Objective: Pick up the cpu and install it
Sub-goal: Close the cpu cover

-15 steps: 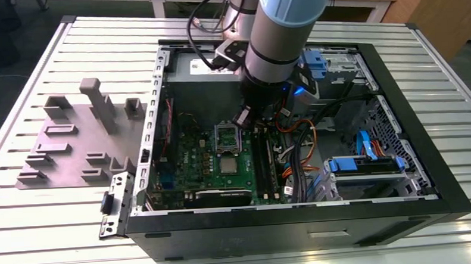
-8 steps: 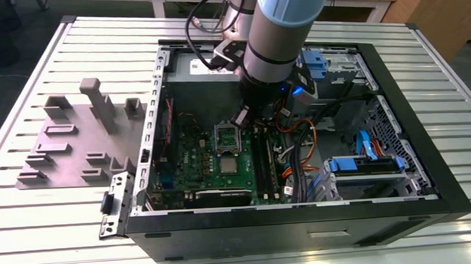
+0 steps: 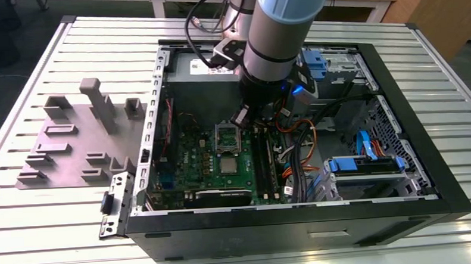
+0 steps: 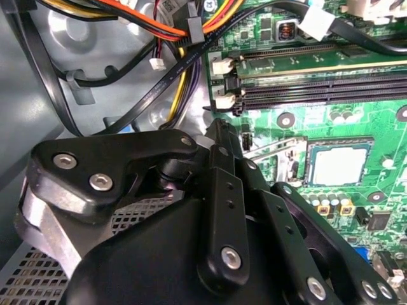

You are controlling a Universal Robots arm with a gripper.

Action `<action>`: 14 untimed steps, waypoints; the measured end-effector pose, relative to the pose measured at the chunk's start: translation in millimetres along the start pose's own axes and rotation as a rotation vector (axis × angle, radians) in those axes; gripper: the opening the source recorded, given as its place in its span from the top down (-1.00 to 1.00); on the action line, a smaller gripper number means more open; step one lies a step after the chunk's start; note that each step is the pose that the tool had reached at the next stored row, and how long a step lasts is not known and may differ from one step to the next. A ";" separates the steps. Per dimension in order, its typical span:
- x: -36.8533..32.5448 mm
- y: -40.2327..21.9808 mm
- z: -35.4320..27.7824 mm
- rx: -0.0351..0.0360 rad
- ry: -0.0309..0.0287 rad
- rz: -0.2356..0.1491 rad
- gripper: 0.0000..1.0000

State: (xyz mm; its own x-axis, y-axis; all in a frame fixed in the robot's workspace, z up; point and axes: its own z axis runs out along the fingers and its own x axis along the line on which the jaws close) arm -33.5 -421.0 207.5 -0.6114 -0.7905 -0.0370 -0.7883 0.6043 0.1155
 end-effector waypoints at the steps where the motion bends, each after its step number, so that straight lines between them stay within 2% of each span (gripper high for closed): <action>1: 0.0 0.2 -0.3 0.0007 0.0008 0.000 0.79; 8: 0.1 0.7 -2.4 0.0042 0.0053 0.000 0.79; 14: 0.2 0.9 -4.1 0.0110 0.0142 0.001 0.79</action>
State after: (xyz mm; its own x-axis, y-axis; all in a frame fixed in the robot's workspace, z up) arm -34.0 -421.0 211.6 -0.6115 -0.7910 -0.0228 -0.7883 0.6064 0.1046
